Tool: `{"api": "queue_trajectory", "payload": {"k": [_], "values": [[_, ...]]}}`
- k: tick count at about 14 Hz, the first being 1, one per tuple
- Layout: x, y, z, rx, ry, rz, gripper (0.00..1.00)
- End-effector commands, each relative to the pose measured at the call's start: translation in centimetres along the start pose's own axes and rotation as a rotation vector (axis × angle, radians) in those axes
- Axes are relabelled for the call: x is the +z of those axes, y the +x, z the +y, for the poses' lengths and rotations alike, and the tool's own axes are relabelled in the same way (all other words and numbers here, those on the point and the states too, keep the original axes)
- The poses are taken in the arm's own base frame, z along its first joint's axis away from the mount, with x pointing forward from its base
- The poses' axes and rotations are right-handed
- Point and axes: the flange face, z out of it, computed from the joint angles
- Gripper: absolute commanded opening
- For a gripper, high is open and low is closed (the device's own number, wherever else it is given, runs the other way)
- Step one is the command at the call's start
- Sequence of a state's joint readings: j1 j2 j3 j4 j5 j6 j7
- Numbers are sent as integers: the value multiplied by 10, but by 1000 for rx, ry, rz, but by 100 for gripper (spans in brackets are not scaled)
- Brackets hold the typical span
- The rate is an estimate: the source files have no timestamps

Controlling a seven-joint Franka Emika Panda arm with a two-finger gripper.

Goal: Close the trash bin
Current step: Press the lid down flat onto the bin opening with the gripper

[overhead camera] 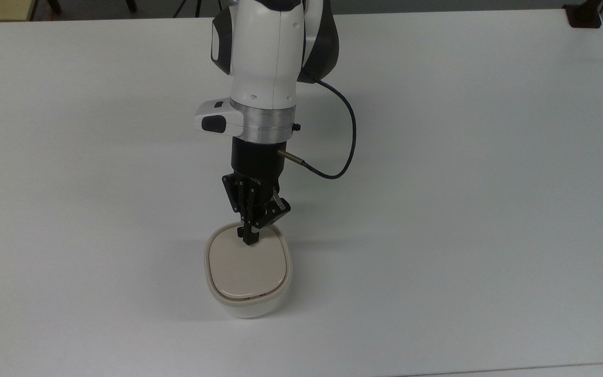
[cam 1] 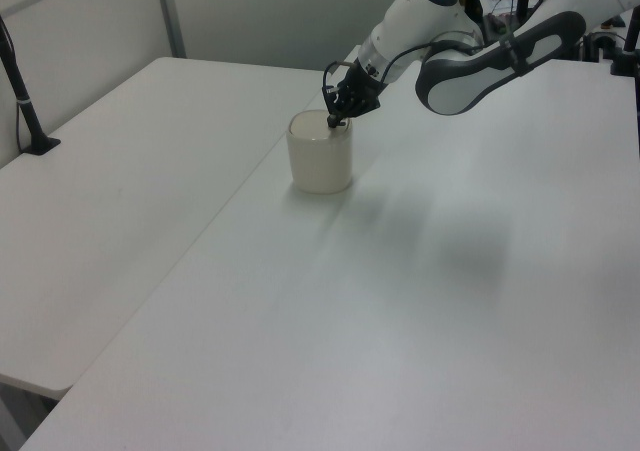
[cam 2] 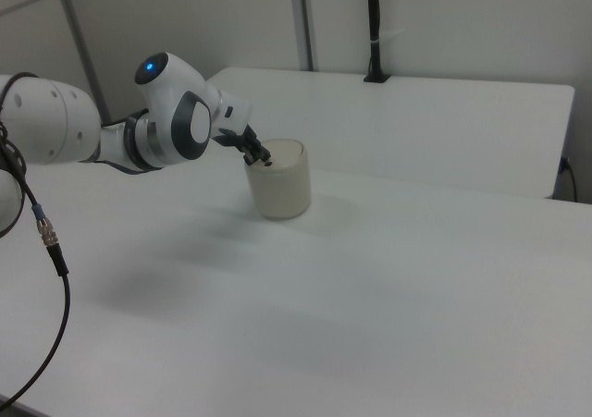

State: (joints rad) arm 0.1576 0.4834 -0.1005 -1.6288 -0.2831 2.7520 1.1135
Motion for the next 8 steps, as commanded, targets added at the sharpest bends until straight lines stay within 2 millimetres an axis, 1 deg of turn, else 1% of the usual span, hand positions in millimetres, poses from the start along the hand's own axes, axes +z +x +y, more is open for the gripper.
{"api": "queue_trajectory", "payload": {"k": [1,2,3,4,6,7,8], "values": [[10,-17,20,-30,-63,-46,0],[11,-18,21,-24,-66,-48,0],[7,-14,20,-12,-60,-44,0],[-2,-8,17,-1,-47,-36,0],[-39,20,17,34,-62,-22,0],[-53,23,13,37,-68,-29,5],[-65,29,14,46,-83,-34,15]]}}
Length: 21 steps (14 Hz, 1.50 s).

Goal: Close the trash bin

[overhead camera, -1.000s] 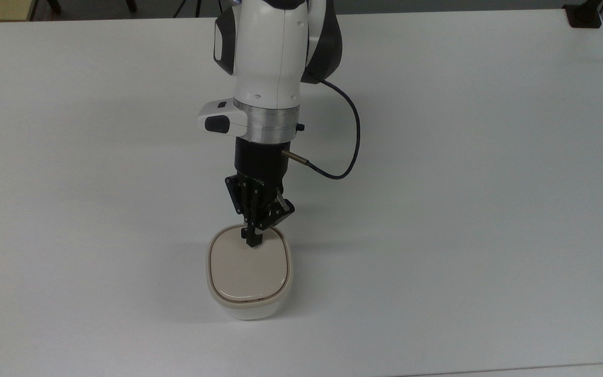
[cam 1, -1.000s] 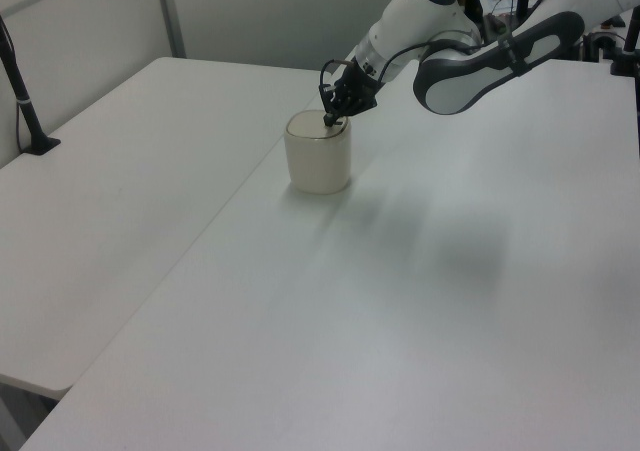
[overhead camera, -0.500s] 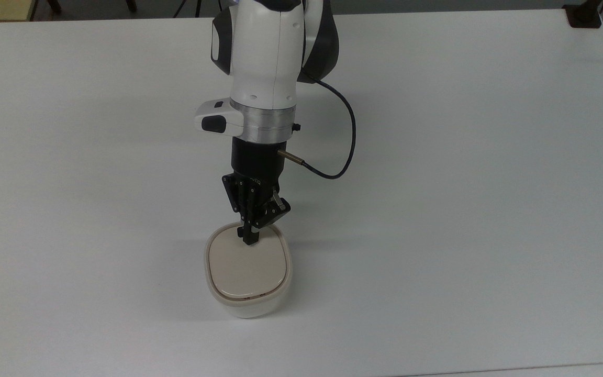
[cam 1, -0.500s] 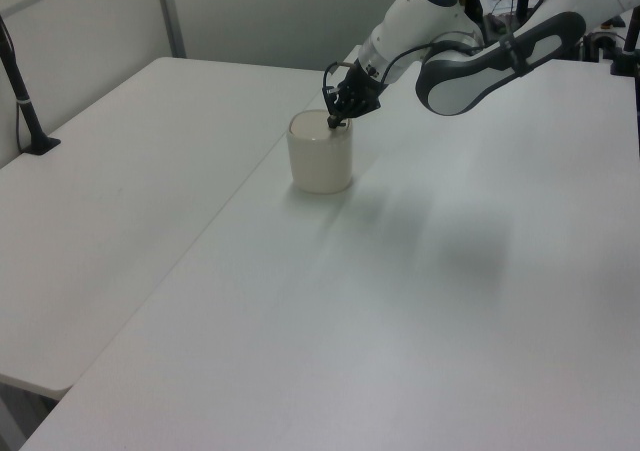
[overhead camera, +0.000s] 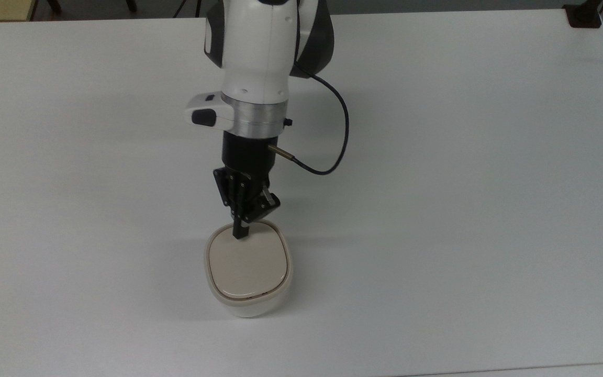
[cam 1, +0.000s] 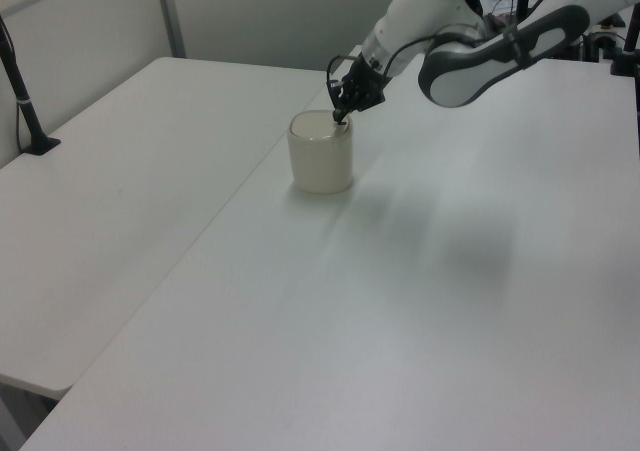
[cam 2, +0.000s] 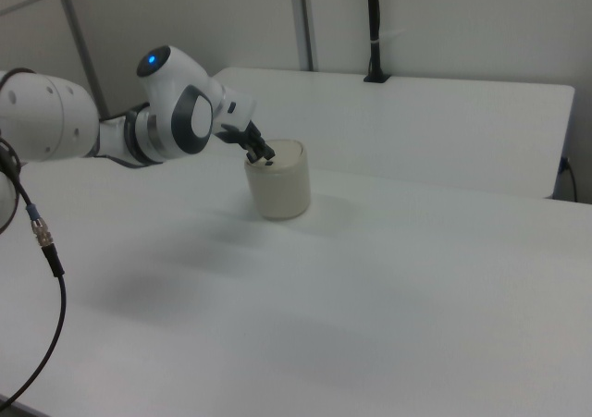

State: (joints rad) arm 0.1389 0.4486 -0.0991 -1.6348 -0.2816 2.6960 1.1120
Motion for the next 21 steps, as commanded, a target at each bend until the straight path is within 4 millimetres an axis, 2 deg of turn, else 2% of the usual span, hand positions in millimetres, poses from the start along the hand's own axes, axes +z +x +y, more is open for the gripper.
{"api": "queue_trajectory", "payload": {"k": [1,2,3,5,8,12,15,18,21], "values": [[-64,18,7,32,-62,-40,34],[-78,18,6,32,-85,-61,65],[-89,15,3,28,-99,-75,80],[-109,12,1,23,-138,-99,100],[-148,9,0,46,-178,-155,100],[-186,5,8,123,-211,-286,100],[-213,-8,17,24,-249,-377,100],[-244,-13,40,-101,-236,-498,100],[-259,-15,55,-289,-244,-588,100]]}}
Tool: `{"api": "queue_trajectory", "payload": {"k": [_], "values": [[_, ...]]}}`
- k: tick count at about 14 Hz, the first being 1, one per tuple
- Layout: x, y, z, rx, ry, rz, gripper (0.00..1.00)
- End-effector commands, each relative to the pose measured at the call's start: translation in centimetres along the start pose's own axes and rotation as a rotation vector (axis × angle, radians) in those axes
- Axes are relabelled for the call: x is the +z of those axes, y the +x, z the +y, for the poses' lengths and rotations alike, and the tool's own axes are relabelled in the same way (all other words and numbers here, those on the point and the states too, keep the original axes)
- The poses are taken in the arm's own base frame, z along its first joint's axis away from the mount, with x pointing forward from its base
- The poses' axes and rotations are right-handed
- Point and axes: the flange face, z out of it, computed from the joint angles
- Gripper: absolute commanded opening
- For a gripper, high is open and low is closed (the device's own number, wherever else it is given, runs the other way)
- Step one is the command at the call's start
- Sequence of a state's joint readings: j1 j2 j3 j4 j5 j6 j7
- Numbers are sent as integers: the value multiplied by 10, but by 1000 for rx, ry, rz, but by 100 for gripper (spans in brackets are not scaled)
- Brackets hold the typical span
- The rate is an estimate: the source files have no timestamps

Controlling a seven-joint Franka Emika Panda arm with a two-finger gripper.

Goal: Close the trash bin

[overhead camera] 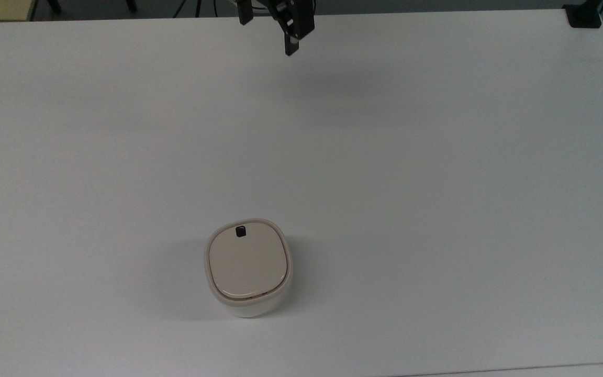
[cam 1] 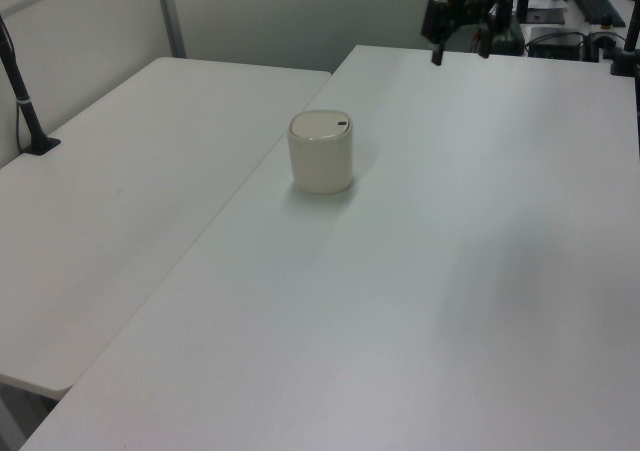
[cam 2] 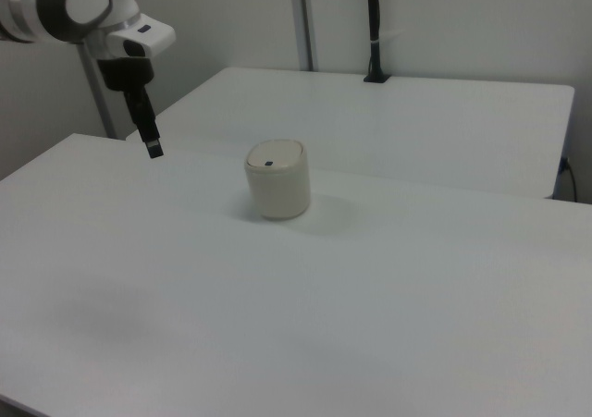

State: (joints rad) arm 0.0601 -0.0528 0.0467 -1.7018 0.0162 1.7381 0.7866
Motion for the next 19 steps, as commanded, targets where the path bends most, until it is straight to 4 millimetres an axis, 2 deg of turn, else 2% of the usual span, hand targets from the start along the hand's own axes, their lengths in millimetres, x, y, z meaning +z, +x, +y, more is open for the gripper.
{"api": "queue_trajectory", "payload": {"k": [1,4,6,8,11,13,15,19], "values": [[-4,-16,25,-264,-20,-73,100],[-15,2,41,-589,6,-60,100],[-21,20,57,-759,17,-44,100],[-21,27,64,-862,18,-41,100],[-28,28,61,-852,21,-29,100],[-25,31,61,-809,23,-31,100],[-17,29,50,-807,21,-40,100],[-16,28,47,-819,12,-36,100]]}}
